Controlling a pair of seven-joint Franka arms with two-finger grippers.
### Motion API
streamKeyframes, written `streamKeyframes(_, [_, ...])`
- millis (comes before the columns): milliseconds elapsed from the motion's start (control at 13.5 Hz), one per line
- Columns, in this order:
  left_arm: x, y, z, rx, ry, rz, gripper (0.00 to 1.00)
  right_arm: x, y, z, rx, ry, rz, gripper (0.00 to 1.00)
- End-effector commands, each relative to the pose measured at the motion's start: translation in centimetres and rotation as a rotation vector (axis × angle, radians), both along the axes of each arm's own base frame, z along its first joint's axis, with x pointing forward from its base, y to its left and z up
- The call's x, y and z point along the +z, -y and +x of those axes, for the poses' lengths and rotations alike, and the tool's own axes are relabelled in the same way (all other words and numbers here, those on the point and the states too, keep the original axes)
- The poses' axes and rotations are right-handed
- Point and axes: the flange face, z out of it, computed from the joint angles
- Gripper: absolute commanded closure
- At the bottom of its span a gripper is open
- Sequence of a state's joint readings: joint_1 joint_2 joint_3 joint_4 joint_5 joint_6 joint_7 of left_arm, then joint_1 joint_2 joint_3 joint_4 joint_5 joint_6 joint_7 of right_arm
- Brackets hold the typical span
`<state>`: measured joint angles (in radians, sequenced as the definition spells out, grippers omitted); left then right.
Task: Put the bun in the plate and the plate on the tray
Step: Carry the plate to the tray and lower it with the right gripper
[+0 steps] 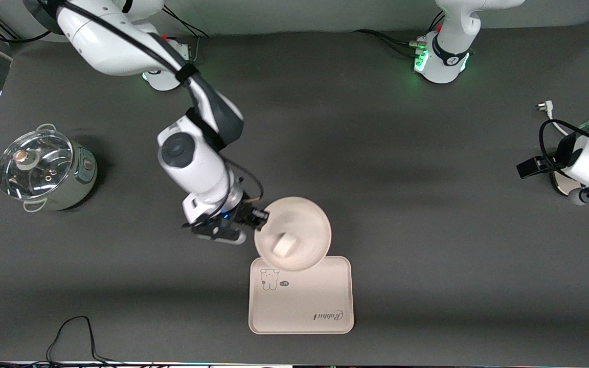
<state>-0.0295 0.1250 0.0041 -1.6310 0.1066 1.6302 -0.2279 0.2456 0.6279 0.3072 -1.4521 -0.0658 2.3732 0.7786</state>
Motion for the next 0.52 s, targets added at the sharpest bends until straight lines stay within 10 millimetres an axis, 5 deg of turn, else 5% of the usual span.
streamKeyframes(0, [-0.8, 0.7, 0.3, -0.028, -0.024, 0.011, 0.00, 0.6, -0.4, 6.3, -0.013, 0.043, 0.082, 1.00])
streamKeyframes(223, [-2.2, 0.7, 1.1, -0.054, -0.032, 0.006, 0.01, -4.2, 0.8, 8.9, 0.025, 0.093, 0.080, 1.00])
streamKeyframes(446, [-2.0, 1.1, 1.1, -0.053, -0.029, -0.013, 0.00, -11.8, 1.8, 10.0, -0.007, 0.159, 0.102, 1.00])
